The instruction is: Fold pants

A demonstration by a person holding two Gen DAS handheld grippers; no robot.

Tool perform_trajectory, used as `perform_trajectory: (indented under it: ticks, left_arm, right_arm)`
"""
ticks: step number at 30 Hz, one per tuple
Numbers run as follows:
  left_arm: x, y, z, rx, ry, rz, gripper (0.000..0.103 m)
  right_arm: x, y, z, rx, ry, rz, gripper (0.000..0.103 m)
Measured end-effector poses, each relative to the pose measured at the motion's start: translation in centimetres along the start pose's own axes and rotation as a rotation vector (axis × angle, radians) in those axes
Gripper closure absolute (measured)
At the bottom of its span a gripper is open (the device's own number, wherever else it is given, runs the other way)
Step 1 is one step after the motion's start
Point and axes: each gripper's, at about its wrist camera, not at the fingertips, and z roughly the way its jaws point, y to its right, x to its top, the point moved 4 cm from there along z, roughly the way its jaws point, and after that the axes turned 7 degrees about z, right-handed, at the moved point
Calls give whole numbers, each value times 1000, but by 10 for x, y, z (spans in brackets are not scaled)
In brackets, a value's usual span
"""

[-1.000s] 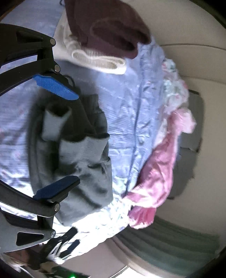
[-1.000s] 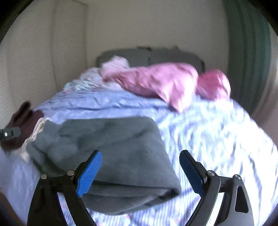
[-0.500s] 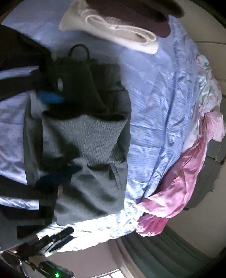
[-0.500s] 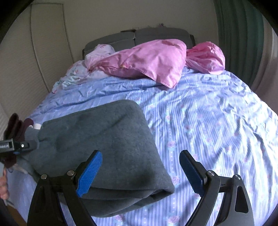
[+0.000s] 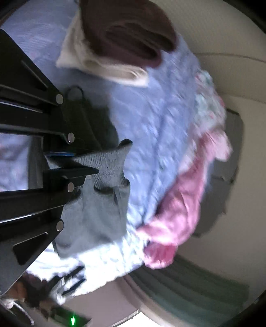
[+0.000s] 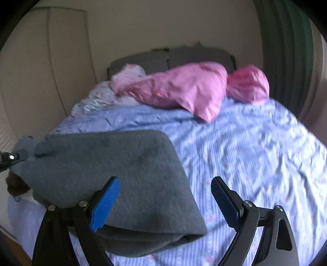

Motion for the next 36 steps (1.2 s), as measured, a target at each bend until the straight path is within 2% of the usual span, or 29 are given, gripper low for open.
perform_trajectory:
  ticks: [4,7,10,18,21,26,28,29,33,36]
  left_arm:
    - [-24,-31,37,36,-78,-41,93]
    - [-37,-37,56,43,-106,-53,91]
    - [-49,-36,73,72,-145,-33,88]
    - [-50,-23,76,181,-130,85,84]
    - [-48,-17,76,224,-136,134,84]
    - [-46,-4,77,297,-132,224,84]
    - [-47,-3,77,307,-127,239,84]
    - [-47,-3,77,308,-125,241,84]
    - [-47,-4,76,293,-130,219,84]
    - [-47,-5,76,281,-131,206,84]
  right_arm:
    - [-5,-17,1,-51,16,-41,11]
    - [-15,-24,12,-85,-6,-90,11]
    - [-19,-17,21,-121,-23,-88,11]
    - [-23,13,31,-187,-17,-51,11]
    - [-21,20,18,-215,5,-35,11]
    - [-20,16,-21,-314,70,-181,11]
    - [-29,16,-27,-352,23,-234,11]
    - [-36,17,-27,-333,-16,-236,11]
    - [-57,25,-1,-184,-203,-137,12]
    - [-66,29,19,-121,-269,-93,16]
